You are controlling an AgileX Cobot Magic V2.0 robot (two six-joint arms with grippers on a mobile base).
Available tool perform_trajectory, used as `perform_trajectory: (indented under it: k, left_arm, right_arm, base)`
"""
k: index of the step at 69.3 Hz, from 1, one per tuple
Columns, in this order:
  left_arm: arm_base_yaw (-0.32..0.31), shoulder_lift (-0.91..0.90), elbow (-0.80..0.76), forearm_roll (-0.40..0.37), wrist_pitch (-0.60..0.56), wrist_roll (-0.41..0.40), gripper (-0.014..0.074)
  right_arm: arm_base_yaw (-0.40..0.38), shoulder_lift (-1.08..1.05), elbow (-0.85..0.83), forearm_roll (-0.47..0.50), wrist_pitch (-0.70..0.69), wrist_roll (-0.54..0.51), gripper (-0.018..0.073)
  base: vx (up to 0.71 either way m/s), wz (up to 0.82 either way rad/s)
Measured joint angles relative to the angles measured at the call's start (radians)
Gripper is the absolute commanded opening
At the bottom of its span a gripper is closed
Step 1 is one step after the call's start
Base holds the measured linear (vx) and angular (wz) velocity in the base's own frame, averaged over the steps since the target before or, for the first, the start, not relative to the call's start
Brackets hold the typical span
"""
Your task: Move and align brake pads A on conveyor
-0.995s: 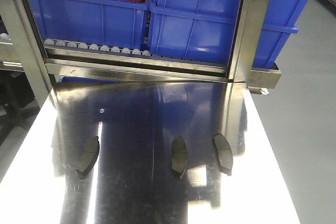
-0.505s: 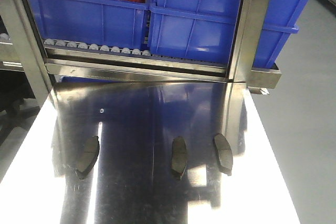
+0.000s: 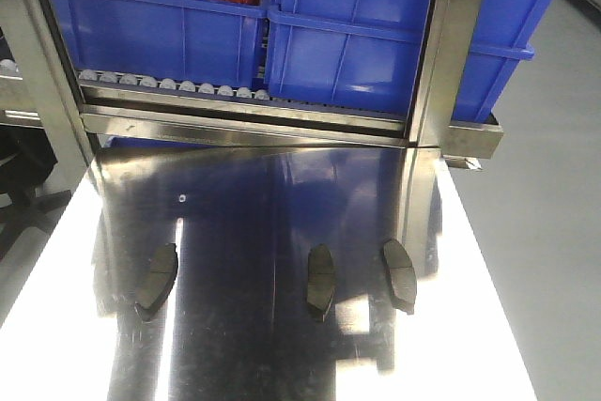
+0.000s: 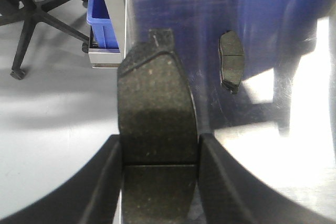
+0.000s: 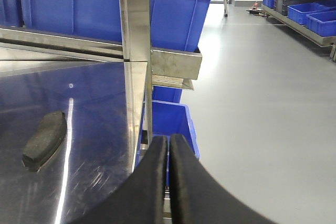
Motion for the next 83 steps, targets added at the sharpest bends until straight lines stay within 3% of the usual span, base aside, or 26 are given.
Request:
perform_trajectory:
  k: [11, 24, 36, 48, 59, 70, 83]
  left_arm:
    - [0.000, 0.000, 0.000, 0.000, 0.000, 0.000, -0.0006]
    - [0.000, 0.000, 0.000, 0.000, 0.000, 0.000, -0.0006]
    - [0.000, 0.000, 0.000, 0.000, 0.000, 0.000, -0.0006]
    - [0.000, 0.000, 0.000, 0.000, 0.000, 0.000, -0.0006]
    - [0.000, 0.000, 0.000, 0.000, 0.000, 0.000, -0.0006]
    - [0.000, 0.000, 0.000, 0.000, 0.000, 0.000, -0.0006]
    - [0.000, 0.000, 0.000, 0.000, 0.000, 0.000, -0.0006]
  right_arm:
    - [0.000, 0.000, 0.000, -0.002, 0.000, -0.003, -0.0008]
    - [0.000, 0.000, 0.000, -0.104, 0.012, -0.077, -0.0008]
    - [0.000, 0.000, -0.021, -0.121, 0.006, -0.090, -0.0008]
    - [0.000, 0.000, -0.180, -0.123, 0.003, -0.074, -0.0008]
    - [0.000, 0.024, -0.346, -0.097, 0.027, 0.003, -0.0008]
    - [0.000, 0.126, -0.504, -0.078, 0.114, 0.088, -0.0008]
    - [0.000, 0.274, -0.644, -0.070, 0.168, 0.114, -0.0008]
  base:
    - [0.00, 0.00]
    - [0.00, 0.00]
    - [0.00, 0.00]
    - [0.00, 0.00]
    - [0.00, 0.00]
    - [0.00, 0.00]
    - [0.00, 0.00]
